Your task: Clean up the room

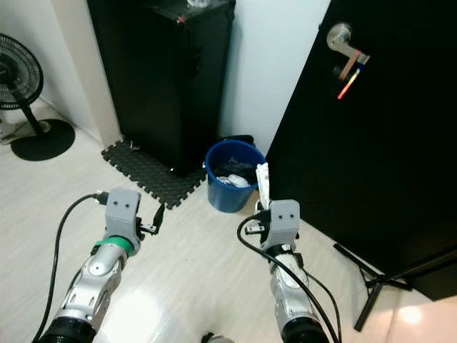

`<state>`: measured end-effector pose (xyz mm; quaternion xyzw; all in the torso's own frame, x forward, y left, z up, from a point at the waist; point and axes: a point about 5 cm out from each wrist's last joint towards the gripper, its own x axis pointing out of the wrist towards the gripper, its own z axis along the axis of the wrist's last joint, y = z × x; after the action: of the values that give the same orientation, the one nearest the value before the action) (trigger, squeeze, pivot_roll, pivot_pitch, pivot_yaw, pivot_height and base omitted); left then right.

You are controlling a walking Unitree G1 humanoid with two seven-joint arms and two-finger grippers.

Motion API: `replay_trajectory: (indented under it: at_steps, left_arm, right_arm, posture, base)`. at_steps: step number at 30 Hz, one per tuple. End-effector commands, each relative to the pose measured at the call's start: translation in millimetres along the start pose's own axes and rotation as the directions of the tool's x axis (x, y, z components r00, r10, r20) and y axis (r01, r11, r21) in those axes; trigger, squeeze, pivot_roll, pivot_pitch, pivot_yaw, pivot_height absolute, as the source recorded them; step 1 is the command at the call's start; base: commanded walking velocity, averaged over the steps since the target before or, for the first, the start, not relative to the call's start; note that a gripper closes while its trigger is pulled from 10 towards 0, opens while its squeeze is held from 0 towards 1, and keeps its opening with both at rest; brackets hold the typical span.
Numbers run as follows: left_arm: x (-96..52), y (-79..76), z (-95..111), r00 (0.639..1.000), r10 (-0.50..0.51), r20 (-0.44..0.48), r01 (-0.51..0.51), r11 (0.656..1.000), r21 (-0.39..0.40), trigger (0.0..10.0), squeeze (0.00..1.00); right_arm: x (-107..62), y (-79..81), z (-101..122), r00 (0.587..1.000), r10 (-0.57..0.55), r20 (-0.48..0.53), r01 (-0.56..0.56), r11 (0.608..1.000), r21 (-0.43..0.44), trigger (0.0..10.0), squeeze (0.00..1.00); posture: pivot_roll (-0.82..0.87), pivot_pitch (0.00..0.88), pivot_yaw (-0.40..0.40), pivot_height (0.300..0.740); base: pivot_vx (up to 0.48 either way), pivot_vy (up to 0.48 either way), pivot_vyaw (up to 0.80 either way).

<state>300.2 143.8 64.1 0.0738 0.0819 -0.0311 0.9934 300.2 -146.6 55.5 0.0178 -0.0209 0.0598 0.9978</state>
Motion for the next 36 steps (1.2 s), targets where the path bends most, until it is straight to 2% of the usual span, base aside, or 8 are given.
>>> replay_trajectory:
  at_steps: [1, 6, 8, 24, 36]
  left_arm:
    - [-1.5, -2.8, -6.1, 1.0, -0.001, -0.028, 0.001, 1.0, -0.008, 10.0, 0.0]
    - [-1.4, -0.7, -5.4, 1.0, 0.012, -0.014, -0.012, 1.0, 0.01, 10.0, 0.0]
    - [-0.5, 1.6, -5.6, 0.999, 0.035, -0.013, -0.034, 0.999, 0.039, 10.0, 0.0]
    - [-0.4, 1.9, -5.6, 0.999, 0.039, -0.01, -0.038, 0.998, 0.049, 10.0, 0.0]
    - [0.1, 2.3, -5.9, 0.999, 0.041, -0.01, -0.041, 0.998, 0.051, 10.0, 0.0]
  right_arm:
    - [-7.2, -8.1, -8.6, 0.999, -0.026, -0.038, 0.026, 1.0, -0.001, 10.0, 0.0]
    - [-6.9, -7.2, -8.2, 0.999, -0.024, -0.036, 0.024, 1.0, -0.008, 10.0, 0.0]
    - [-6.1, -5.6, -8.0, 0.999, -0.009, -0.036, 0.008, 1.0, -0.019, 10.0, 0.0]
    - [-5.7, 2.8, -5.2, 0.999, 0.035, -0.012, -0.036, 0.999, -0.014, 10.0, 0.0]
    - [-6.5, -0.8, -6.4, 1.0, 0.014, -0.02, -0.014, 1.0, -0.024, 10.0, 0.0]
  posture:
    - [0.05, 0.045, -0.006, 0.736]
    - [0.05, 0.041, -0.005, 0.736]
    - [0.05, 0.04, -0.004, 0.736]
    - [0.05, 0.048, -0.002, 0.736]
    - [0.05, 0.052, -0.001, 0.736]
  base:
    - [0.0, 0.0, -0.8]
    - [0.102, 0.0, -0.71]
    - [0.458, 0.0, 0.0]
    - [0.456, 0.0, 0.0]
    - [0.455, 0.0, 0.0]
